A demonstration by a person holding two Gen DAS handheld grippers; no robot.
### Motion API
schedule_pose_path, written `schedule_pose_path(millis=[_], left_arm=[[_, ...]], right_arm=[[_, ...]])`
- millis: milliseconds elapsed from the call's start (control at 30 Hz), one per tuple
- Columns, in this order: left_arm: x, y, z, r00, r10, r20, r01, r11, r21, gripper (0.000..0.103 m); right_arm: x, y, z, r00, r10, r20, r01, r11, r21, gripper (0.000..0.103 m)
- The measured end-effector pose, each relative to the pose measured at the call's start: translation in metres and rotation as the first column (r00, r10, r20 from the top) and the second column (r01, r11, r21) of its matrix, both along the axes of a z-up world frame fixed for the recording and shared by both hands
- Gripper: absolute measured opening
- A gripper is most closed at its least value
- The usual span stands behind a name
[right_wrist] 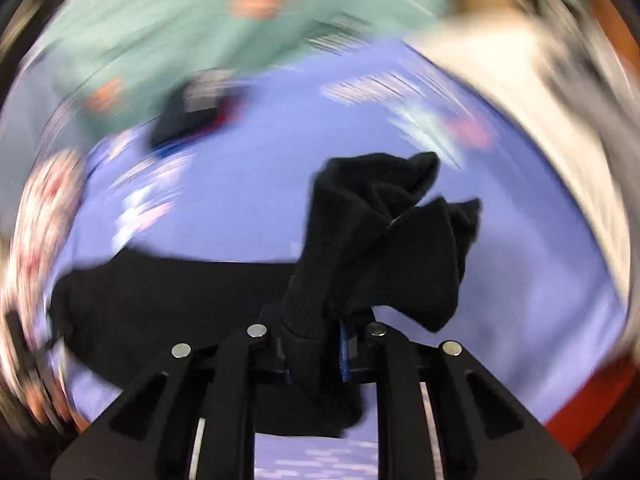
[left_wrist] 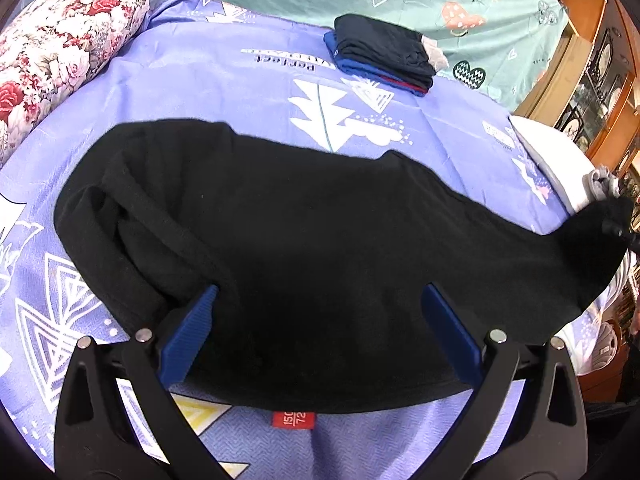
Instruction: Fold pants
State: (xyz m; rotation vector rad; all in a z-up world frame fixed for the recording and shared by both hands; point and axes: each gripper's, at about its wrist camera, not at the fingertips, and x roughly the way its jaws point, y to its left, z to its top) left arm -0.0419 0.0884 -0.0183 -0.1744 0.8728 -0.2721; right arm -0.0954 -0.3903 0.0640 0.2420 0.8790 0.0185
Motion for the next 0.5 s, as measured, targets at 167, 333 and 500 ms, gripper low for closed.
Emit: schedule_pose_path(millis=[167, 333, 500], left_arm=[[-0.011, 0.005, 0.002, 1.000, 0.016, 0.010, -0.016, 1.000, -0.001, 0.101], [-0.022, 0.023, -0.001, 0.999, 0.041, -0.004, -0.041, 0.999, -0.017, 0.101], [-0.020, 0.029, -0.005, 0.999, 0.051, -0.016, -0.051, 0.998, -0.028, 0.101]], right_arm=[[0.038, 0.160, -0.016, 0.917, 0.395, -0.060, -0.399, 0.911, -0.099, 0.021], [0.044, 0.223, -0.088, 0.828, 0.514, -0.222, -0.550, 0.821, -0.152, 0.049], [0.032, 0.208, -0.061, 0.826, 0.542, -0.152, -0.562, 0.812, -0.158, 0.056]])
